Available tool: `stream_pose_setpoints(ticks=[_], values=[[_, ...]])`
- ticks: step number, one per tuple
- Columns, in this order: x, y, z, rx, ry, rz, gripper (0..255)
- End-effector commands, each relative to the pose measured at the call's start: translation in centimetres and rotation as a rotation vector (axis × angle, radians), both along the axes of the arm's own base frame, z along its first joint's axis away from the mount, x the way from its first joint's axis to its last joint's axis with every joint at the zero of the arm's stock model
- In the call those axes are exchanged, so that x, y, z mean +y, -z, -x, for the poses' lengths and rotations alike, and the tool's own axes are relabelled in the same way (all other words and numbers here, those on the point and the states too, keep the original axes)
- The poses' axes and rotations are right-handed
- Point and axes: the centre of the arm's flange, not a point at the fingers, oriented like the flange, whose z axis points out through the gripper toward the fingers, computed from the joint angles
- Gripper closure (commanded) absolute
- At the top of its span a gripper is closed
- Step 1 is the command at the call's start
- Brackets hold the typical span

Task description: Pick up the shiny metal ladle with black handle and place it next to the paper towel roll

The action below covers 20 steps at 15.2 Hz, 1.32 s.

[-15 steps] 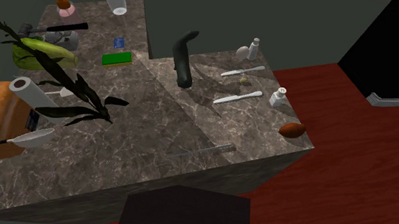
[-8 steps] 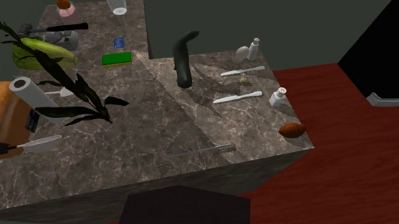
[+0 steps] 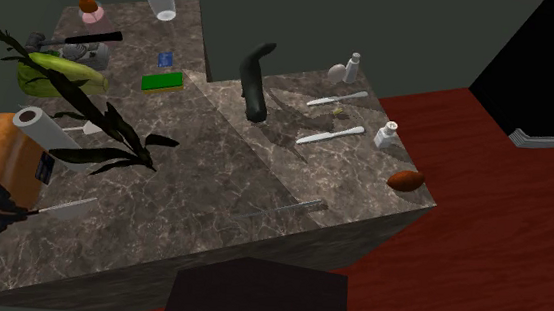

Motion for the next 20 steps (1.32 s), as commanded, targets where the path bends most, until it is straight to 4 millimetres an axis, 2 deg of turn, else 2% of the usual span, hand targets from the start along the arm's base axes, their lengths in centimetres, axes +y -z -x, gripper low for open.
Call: stream_pose_setpoints(ticks=[1, 15, 20], values=[[0.1, 1.2, -0.1, 0.000, 0.000, 0.000, 255], [0.1, 8.6, -0.1, 0.000, 0.000, 0.000, 255], [0.1, 8.9, -0.1, 0.000, 0.000, 0.000, 255]])
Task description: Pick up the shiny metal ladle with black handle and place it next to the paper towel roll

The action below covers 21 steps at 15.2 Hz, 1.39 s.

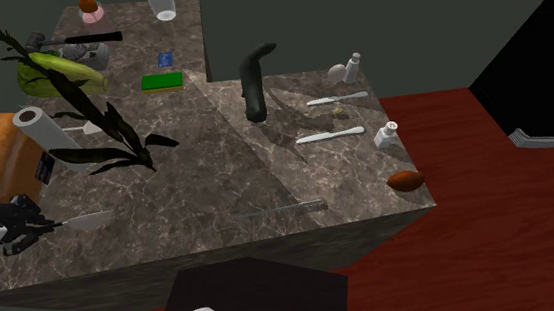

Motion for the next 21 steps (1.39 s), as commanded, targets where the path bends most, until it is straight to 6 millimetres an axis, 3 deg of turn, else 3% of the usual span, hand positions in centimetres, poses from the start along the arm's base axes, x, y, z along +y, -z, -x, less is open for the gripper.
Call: stream_pose_setpoints(ticks=[1, 4, 5, 10, 14, 21], values=[[0.0, 0.0, 0.0, 0.000, 0.001, 0.001, 255], [0.0, 0.0, 0.0, 0.000, 0.001, 0.001, 255], [0.0, 0.0, 0.0, 0.000, 0.001, 0.001, 0], [0.0, 0.0, 0.0, 0.000, 0.001, 0.001, 0], [0.1, -4.8, 1.2, 0.000, 0.001, 0.001, 0], [0.1, -4.8, 1.2, 0.000, 0.001, 0.001, 0]])
